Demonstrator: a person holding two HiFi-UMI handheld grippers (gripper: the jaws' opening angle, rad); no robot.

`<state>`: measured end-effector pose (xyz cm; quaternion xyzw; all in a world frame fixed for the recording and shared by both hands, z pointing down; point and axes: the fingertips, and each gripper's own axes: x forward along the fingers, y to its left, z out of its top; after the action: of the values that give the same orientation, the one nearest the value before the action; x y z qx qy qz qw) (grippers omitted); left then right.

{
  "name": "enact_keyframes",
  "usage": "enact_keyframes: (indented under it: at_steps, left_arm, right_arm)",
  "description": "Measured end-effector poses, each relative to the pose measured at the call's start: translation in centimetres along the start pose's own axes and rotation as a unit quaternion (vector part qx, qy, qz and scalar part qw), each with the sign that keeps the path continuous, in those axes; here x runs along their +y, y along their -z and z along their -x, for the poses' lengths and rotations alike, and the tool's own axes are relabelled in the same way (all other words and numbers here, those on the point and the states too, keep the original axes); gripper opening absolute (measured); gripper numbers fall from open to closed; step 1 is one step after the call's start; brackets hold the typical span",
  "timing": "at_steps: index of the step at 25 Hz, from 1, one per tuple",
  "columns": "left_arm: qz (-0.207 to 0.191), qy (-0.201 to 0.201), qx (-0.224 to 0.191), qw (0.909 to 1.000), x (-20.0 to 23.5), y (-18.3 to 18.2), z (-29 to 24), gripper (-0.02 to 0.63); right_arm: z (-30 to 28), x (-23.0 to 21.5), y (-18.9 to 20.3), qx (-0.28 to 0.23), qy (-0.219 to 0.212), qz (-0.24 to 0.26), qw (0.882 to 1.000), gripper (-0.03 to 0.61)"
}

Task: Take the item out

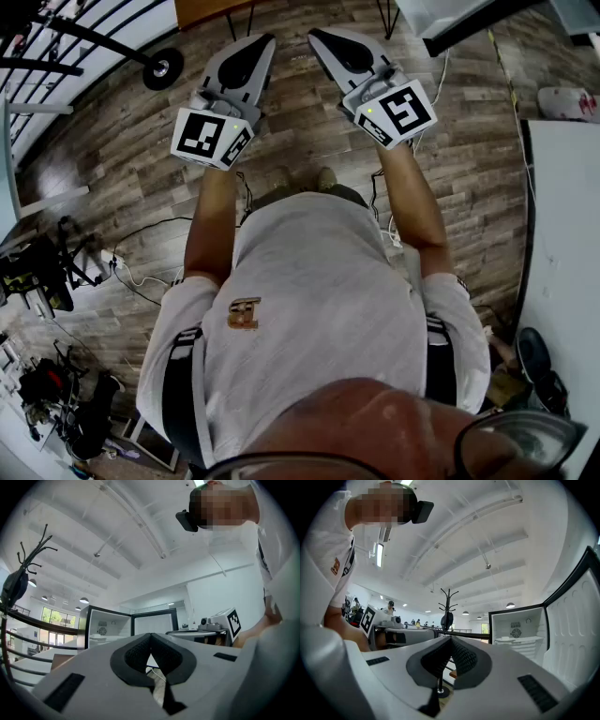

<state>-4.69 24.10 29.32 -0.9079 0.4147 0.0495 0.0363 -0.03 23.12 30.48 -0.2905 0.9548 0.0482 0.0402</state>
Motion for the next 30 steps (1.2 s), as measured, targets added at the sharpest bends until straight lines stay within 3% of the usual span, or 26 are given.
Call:
enact_keyframes:
  at_steps: [9, 22, 30]
  left_arm:
    - [-0.006, -0.004, 0.001, 1.0, 0.0, 0.0, -1.4, 0.017]
    - [-0.026, -0.037, 0.0, 0.999, -1.2, -0.7, -5.7, 0.017]
    - [-0.038, -0.065, 0.005, 0.9971, -1.9, 0.7, -9.5, 0.017]
  right_arm:
    - [0.4, -1.6, -0.2, -0.013, -0.001, -0.03, 0.999, 0.032]
    - [2.2, -5.9, -1.1, -0.012, -0.03, -0.024, 0.999, 0.032]
    - [3.5, -10.2, -0.1, -0.01, -0.042, -0.016, 0.999, 0.032]
